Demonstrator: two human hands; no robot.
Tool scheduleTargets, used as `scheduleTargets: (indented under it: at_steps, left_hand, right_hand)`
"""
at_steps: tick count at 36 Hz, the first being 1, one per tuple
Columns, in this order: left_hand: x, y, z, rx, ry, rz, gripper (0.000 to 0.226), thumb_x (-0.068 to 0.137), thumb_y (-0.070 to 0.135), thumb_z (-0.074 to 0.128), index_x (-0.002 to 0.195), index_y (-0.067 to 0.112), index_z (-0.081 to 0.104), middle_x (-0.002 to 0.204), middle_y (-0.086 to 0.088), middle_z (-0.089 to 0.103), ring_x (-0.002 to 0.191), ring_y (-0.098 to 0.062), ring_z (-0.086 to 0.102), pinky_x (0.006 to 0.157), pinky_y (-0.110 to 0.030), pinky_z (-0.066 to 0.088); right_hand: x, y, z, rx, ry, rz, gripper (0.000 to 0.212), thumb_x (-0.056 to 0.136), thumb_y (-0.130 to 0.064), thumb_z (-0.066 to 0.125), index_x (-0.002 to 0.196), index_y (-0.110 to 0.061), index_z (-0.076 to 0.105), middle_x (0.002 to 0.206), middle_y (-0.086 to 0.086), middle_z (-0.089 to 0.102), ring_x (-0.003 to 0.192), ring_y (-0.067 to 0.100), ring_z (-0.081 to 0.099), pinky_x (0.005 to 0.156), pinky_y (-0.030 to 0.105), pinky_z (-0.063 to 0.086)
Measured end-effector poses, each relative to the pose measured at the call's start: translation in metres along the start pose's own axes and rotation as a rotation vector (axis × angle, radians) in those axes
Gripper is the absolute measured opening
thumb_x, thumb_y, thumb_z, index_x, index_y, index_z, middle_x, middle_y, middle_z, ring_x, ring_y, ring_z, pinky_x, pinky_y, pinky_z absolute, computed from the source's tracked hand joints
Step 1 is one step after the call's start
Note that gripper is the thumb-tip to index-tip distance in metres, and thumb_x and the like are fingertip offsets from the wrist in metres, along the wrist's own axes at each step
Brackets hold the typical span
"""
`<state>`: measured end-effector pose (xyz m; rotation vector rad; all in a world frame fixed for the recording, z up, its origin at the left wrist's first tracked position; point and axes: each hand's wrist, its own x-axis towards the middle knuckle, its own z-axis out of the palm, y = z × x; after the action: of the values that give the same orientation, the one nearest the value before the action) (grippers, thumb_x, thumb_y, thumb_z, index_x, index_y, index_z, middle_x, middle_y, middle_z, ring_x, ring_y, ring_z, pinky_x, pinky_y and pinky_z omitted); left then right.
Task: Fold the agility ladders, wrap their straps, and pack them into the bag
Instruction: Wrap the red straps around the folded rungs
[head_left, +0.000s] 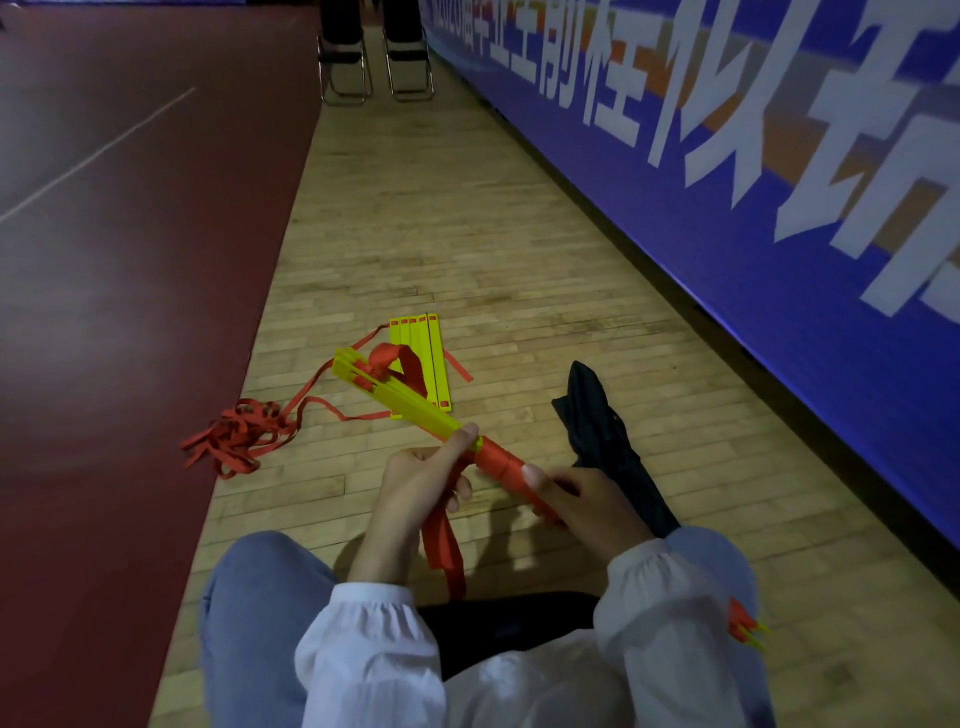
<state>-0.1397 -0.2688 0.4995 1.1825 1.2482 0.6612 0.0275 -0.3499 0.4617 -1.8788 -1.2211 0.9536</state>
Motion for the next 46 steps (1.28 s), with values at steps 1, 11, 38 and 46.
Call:
scheduleTargets:
  at_steps: [1,11,38,46]
  left_hand:
    - [0.0003,0.0005,-0.0006,-0.007,-0.007,-0.002,0.051,0.083,0.051,0.064,0.083,0.001,0.073,0.054,-0.008,0.061,0.042,-0.011,0.047,0.042,-0.017,0.037]
    - [0.0004,0.0020,-0.0015,-0.053,-0.025,0.004,0.050,0.086,0.045,0.064,0.084,-0.004,0.073,0.052,-0.008,0.063,0.040,-0.008,0.052,0.042,-0.014,0.043]
    - [-0.0001,-0.0006,-0.0006,0.012,-0.149,0.048,0.047,0.097,0.020,0.054,0.057,-0.003,0.061,0.037,-0.003,0.053,0.032,-0.006,0.046,0.036,-0.014,0.034]
    - [-0.0036,0.0041,-0.0011,-0.023,-0.149,-0.038,0.041,0.095,0.033,0.056,0.070,0.002,0.064,0.055,-0.007,0.064,0.039,-0.009,0.053,0.038,-0.015,0.040]
  right_hand:
    - [0.0003,-0.0001,0.0002,0.008,0.012,-0.007,0.085,0.060,-0.087,0.037,0.087,-0.014,0.071,0.081,0.011,0.071,0.081,0.028,0.067,0.083,0.045,0.052]
    - [0.0037,0.0009,0.0030,0.025,0.097,0.041,0.049,0.073,-0.070,0.063,0.095,-0.026,0.068,0.085,-0.005,0.070,0.080,0.013,0.067,0.083,0.040,0.054]
    - [0.0054,-0.0004,0.0046,0.072,0.139,0.031,0.021,0.085,-0.037,0.069,0.097,-0.019,0.069,0.093,-0.006,0.066,0.084,0.005,0.061,0.060,0.013,0.045]
    - [0.0065,-0.0022,0.0072,0.040,0.240,0.013,0.015,0.079,-0.031,0.076,0.085,-0.021,0.066,0.082,-0.009,0.066,0.079,0.006,0.061,0.067,0.023,0.048]
